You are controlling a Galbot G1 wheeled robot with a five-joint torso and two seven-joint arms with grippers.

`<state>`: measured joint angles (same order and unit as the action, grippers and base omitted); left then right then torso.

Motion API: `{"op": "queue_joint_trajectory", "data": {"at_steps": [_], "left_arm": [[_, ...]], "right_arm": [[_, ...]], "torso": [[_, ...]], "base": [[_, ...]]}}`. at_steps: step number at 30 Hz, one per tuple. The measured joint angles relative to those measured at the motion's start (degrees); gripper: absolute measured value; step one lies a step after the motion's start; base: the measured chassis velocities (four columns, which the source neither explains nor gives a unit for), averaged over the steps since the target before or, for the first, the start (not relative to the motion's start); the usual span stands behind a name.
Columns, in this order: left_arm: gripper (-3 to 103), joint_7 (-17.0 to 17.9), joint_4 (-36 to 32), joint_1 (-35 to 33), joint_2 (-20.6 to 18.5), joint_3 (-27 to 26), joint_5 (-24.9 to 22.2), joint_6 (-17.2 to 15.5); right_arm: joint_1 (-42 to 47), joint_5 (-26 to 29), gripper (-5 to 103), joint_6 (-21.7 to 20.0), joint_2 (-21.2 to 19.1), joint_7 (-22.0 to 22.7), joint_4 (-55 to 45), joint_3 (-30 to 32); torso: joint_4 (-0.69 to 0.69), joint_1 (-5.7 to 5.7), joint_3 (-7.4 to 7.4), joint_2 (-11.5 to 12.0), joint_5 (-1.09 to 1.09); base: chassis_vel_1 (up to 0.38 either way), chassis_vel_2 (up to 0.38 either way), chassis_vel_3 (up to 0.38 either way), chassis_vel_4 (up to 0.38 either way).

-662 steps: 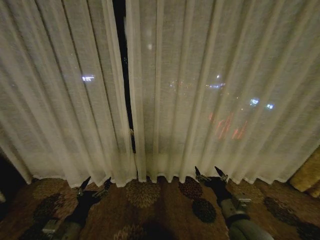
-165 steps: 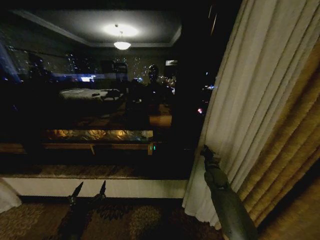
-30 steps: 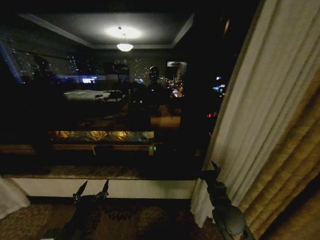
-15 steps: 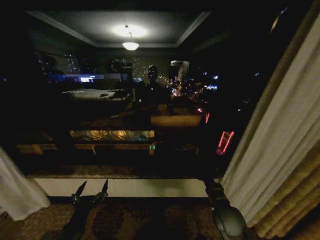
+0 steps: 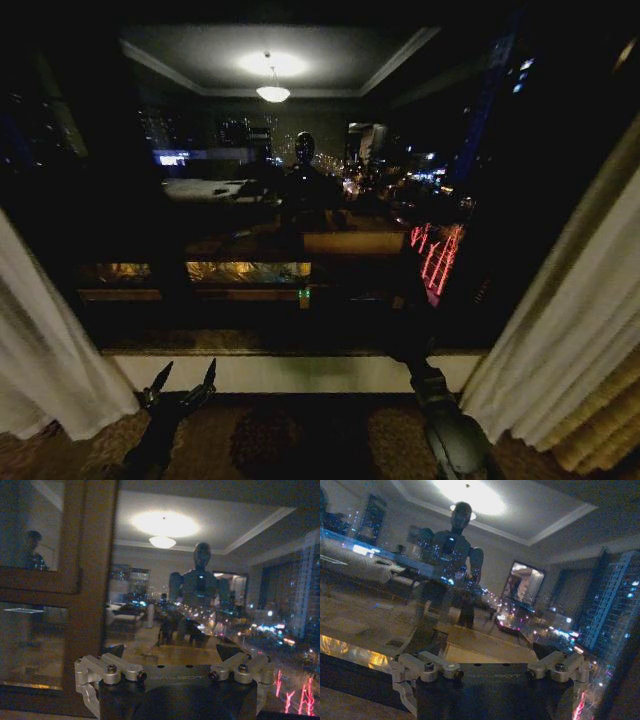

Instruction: Open the curtains by pulling them apart, changing their state from closed to fully open.

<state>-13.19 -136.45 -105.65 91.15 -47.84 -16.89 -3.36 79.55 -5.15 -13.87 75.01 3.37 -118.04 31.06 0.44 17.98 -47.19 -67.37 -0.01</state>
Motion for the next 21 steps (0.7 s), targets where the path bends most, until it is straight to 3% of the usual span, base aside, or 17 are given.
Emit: {"op": "queue_joint_trajectory", "data": {"at_steps": [21], "left_arm": [[100, -0.3, 0.36, -0.53, 0.02, 0.09, 0.19, 1.19]], "right_arm": [[0.76, -0.01, 100, 2.05, 0.13, -0.18, 0.77, 0.58]], "torso": [[0.0, 0.0, -0.01, 0.01, -0.03]], "base": [[0.347, 0.358, -0.358, -0.354]]}}
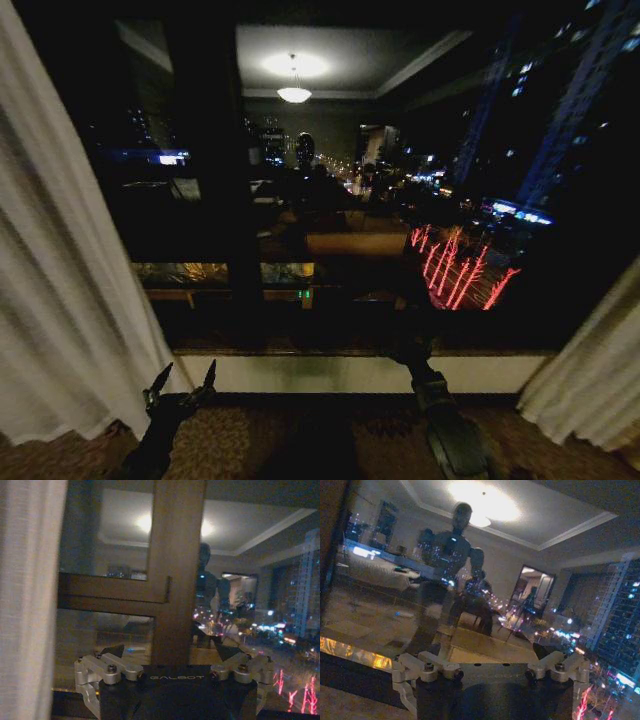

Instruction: Open the curtains by pulling them apart, changing their state from closed to fully open.

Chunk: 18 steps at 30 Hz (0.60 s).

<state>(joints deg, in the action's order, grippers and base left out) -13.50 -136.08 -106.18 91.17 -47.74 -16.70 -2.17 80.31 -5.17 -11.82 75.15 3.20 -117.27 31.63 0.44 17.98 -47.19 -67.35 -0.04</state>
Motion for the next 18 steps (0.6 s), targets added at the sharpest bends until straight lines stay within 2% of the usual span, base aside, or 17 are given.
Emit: {"op": "queue_joint_trajectory", "data": {"at_steps": [3, 18], "left_arm": [[100, -0.04, 0.0, -0.04, 0.0, -0.03, 0.04, 0.19], [100, -0.2, 0.05, 0.03, -0.01, 0.04, 0.08, 0.4]], "right_arm": [[0.04, 0.0, 100, 0.13, 0.02, -0.01, 0.0, 0.08], [0.1, 0.02, 100, 0.34, 0.16, -0.03, -0.08, 0.07]], "torso": [[-0.01, 0.0, 0.0, -0.01, 0.05], [0.0, -0.01, 0.01, -0.01, 0.02]], "base": [[0.317, 0.351, -0.304, -0.355], [0.334, 0.382, -0.323, -0.386]]}}
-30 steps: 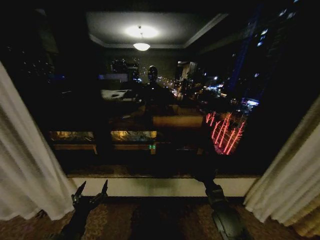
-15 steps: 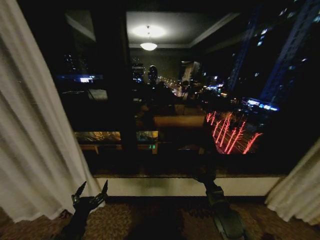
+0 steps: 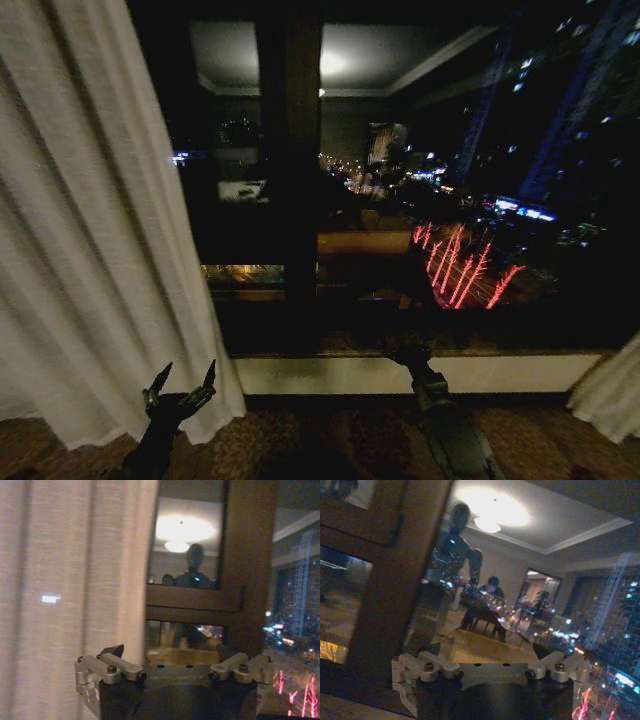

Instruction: Open the curtains by pulling them apart, changing their state from closed to fully open.

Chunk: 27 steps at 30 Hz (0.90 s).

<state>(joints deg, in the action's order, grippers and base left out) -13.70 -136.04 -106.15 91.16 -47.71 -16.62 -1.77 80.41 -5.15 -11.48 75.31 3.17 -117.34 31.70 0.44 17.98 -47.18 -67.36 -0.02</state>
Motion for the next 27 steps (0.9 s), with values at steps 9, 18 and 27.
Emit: {"op": "queue_joint_trajectory", "data": {"at_steps": [9, 18, 27], "left_arm": [[100, -0.01, 0.52, 0.51, -0.01, -0.17, 0.04, 0.01], [100, 0.3, 1.65, 3.41, -0.54, -0.06, 1.39, -2.44], [100, 2.86, 7.45, 15.4, -2.1, 2.47, 5.98, -8.27]], "right_arm": [[0.07, 0.24, 100, 0.0, -0.09, 0.02, -0.08, -0.1], [-1.07, 1.57, 100, -0.02, -0.19, 0.23, 0.29, 0.4], [-1.36, 1.85, 100, 0.22, -0.95, 1.09, 0.4, 0.57]], "torso": [[0.0, 0.01, -0.01, 0.01, -0.01], [-0.01, 0.01, 0.0, 0.0, 0.05], [0.02, 0.0, -0.01, 0.01, -0.04]], "base": [[0.312, 0.368, -0.324, -0.383], [0.296, 0.277, -0.279, -0.285], [-0.005, -0.006, -0.004, -0.008]]}}
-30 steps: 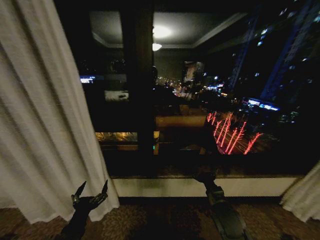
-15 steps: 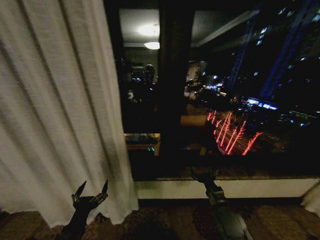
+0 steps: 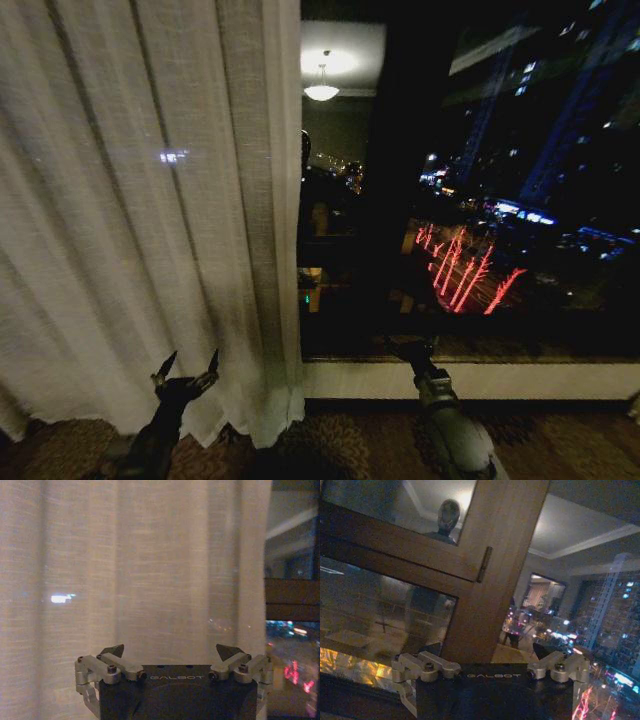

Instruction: Open the curtains by pulling them apart, changing their state from closed to fully open.

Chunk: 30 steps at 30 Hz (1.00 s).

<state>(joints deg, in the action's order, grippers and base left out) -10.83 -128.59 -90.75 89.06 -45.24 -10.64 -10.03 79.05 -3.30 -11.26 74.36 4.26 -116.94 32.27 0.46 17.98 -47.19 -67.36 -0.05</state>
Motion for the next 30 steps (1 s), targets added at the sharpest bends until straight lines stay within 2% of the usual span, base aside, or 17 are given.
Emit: {"op": "queue_joint_trajectory", "data": {"at_steps": [1, 5, 10, 13, 17, 22, 24, 30], "left_arm": [[100, 0.0, 0.0, 0.0, 0.0, 0.0, 0.0, 0.0], [100, 1.35, 1.8, 5.45, -2.62, 1.45, -1.64, -4.81], [100, 3.34, 5.27, 10.81, -5.68, 3.25, -2.14, -7.56], [100, 3.65, 7.05, 12.55, -7.05, 4.27, -2.18, -8.16], [100, 3.7, 11.37, 16.61, -10.74, 7.39, -2.23, -8.8], [100, 3.9, 14.51, 20.37, -12.68, 9.83, -2.98, -9.42], [100, 4.45, 17.28, 23.82, -13.61, 11.36, -3.54, -9.6], [100, 4.85, 21.72, 28.46, -14.51, 13.73, -3.67, -9.64]], "right_arm": [[0.0, 0.0, 100, 0.0, 0.0, 0.0, 0.0, 0.0], [-0.27, -0.01, 100, 0.28, -0.59, 0.36, 0.1, 0.05], [-0.56, 0.15, 100, 0.99, -1.42, 0.7, 1.01, 0.51], [-0.96, 0.16, 100, 1.49, -1.93, 0.87, 1.99, 0.9], [-2.2, 0.22, 100, 2.02, -2.91, 2.18, 3.89, 1.76], [-2.66, 0.71, 100, 2.03, -3.94, 2.65, 4.5, 2.08], [-2.8, 1.09, 100, 2.03, -4.16, 2.94, 4.89, 2.19], [-2.89, 1.26, 100, 2.03, -3.82, 3.87, 5.33, 2.22]], "torso": [[0.0, 0.0, 0.0, 0.0, 0.0], [-0.02, 0.0, 0.0, 0.0, 0.02], [-0.03, 0.0, 0.01, 0.0, 0.07], [-0.03, 0.0, 0.0, 0.0, 0.06], [-0.02, 0.0, 0.0, 0.0, 0.02], [-0.03, 0.0, 0.0, 0.0, 0.06], [-0.03, 0.0, 0.0, 0.0, 0.05], [-0.01, 0.01, 0.0, 0.0, 0.04]], "base": [[-0.065, -0.053, 0.027, 0.061], [-0.02, -0.026, 0.043, 0.015], [0.0, 0.0, 0.0, 0.0], [0.0, 0.0, 0.0, 0.0], [0.0, 0.0, 0.0, 0.0], [0.0, 0.0, 0.0, 0.0], [0.0, 0.0, 0.0, 0.0], [0.0, 0.0, 0.0, 0.0]]}}
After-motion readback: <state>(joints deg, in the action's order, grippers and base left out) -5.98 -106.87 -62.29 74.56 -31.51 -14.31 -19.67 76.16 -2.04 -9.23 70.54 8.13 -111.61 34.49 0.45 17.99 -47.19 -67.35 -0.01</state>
